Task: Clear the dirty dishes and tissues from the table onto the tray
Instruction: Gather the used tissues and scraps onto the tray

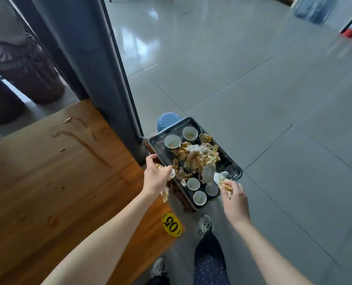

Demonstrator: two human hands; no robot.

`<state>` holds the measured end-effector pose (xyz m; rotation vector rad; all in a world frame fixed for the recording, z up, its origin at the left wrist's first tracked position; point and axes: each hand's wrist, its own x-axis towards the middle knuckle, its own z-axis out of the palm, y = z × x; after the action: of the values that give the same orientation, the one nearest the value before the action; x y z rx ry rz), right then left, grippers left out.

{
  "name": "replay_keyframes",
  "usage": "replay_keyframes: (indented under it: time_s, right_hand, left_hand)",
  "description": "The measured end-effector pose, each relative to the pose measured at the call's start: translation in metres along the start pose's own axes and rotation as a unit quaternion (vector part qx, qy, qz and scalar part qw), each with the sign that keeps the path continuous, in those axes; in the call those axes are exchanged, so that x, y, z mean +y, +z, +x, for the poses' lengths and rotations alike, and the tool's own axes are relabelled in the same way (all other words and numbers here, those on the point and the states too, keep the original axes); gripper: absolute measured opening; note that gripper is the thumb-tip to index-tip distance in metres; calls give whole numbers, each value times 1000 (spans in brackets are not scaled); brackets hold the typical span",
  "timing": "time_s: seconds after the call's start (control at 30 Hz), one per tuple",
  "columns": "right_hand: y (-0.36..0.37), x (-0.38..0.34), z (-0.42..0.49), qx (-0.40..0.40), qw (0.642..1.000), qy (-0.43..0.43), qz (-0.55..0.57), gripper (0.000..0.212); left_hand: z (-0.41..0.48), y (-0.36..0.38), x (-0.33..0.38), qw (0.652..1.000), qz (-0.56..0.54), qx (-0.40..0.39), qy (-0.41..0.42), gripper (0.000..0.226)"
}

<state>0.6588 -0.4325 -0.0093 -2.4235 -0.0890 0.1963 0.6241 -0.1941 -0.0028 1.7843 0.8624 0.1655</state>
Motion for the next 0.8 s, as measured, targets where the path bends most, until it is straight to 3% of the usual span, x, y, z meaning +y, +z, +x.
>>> replay_keyframes:
  time_s: [0.37, 0.57, 0.8]
  right_hand:
    - [13, 28, 175, -145, 986, -66, -41, 21]
    - [38, 65, 229, -178, 983, -42, -23, 20]
    - [70, 98, 259, -206, 977, -40, -32, 19]
  left_hand:
    - [78, 124, 0, 987, -45, 51, -147, 58]
    - [119, 180, -36, 973, -61, 55, -215, 55]
    - [152, 223, -81, 973, -45, 49, -220, 56]
